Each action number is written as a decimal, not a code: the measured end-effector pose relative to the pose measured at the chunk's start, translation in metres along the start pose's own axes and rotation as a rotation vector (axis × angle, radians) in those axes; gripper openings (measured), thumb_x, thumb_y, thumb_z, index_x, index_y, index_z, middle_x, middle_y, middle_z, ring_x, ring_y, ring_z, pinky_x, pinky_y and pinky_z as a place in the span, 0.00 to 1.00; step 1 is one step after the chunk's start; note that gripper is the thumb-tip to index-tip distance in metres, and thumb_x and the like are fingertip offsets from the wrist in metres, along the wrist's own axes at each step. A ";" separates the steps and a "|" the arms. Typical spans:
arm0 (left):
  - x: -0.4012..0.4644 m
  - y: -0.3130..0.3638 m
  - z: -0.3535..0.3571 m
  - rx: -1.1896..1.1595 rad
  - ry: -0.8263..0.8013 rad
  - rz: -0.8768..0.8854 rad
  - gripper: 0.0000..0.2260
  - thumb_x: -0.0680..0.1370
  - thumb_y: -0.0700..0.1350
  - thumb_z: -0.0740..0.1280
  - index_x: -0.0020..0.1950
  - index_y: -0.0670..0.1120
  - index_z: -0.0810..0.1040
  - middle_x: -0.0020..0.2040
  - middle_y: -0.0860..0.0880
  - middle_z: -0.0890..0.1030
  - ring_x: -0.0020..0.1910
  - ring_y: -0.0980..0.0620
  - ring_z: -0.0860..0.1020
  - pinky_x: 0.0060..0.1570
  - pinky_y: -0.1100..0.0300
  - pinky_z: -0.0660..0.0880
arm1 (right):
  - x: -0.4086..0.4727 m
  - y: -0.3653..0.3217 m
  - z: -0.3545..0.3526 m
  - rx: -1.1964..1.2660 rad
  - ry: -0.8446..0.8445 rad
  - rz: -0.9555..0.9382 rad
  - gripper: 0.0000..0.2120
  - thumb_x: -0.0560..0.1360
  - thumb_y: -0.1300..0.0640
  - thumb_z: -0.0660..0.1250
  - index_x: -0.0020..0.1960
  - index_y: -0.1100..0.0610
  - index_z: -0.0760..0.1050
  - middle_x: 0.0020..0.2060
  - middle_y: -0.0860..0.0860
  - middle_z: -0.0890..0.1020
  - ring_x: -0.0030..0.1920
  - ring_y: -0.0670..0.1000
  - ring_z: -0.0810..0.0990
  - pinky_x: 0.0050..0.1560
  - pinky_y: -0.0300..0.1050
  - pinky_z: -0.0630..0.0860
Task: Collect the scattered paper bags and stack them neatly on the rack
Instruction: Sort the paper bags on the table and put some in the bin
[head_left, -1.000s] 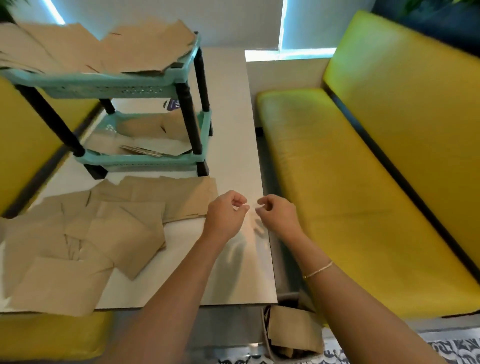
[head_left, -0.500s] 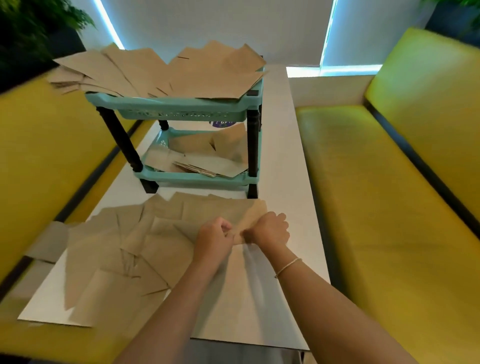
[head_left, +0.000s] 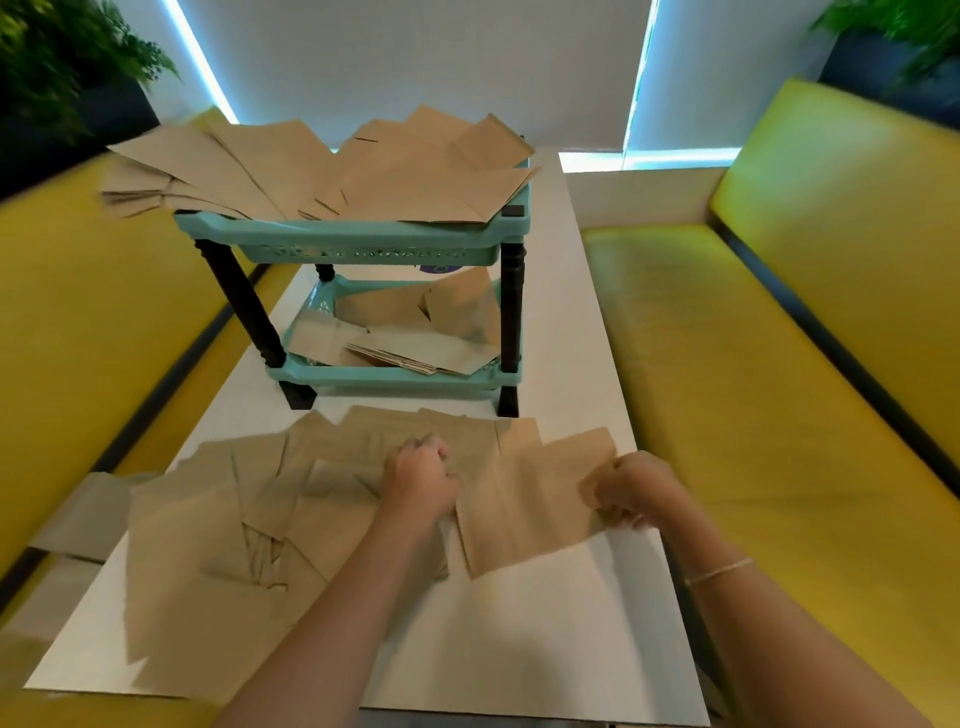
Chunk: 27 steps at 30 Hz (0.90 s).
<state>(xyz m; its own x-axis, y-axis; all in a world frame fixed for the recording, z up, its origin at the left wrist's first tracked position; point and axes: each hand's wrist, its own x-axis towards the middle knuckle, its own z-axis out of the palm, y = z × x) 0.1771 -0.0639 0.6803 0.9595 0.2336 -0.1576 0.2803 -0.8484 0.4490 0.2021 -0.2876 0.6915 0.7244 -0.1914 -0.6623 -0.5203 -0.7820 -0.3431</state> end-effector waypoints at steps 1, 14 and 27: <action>0.004 0.003 0.001 0.046 -0.035 0.032 0.18 0.75 0.44 0.67 0.64 0.49 0.70 0.62 0.49 0.71 0.63 0.49 0.68 0.60 0.55 0.69 | -0.001 0.012 -0.010 -0.019 -0.011 0.007 0.05 0.71 0.65 0.60 0.40 0.62 0.74 0.33 0.56 0.78 0.30 0.52 0.75 0.31 0.40 0.75; 0.043 0.035 0.009 0.420 -0.287 0.242 0.43 0.58 0.61 0.78 0.68 0.50 0.65 0.64 0.49 0.68 0.63 0.47 0.64 0.63 0.53 0.62 | -0.030 0.072 -0.050 -0.053 0.054 -0.028 0.12 0.74 0.69 0.59 0.55 0.63 0.75 0.43 0.58 0.80 0.37 0.51 0.76 0.29 0.38 0.72; -0.003 0.086 0.003 -0.241 -0.058 0.395 0.09 0.66 0.48 0.77 0.38 0.55 0.77 0.42 0.51 0.75 0.45 0.52 0.74 0.48 0.56 0.74 | -0.052 0.131 -0.084 0.265 0.190 0.044 0.16 0.77 0.69 0.58 0.64 0.62 0.69 0.39 0.59 0.77 0.32 0.53 0.78 0.30 0.44 0.75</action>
<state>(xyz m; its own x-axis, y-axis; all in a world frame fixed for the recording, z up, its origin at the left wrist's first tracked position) 0.1983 -0.1392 0.7171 0.9928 -0.1181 0.0212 -0.1014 -0.7311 0.6747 0.1339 -0.4303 0.7372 0.7570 -0.3486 -0.5527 -0.6345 -0.5939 -0.4946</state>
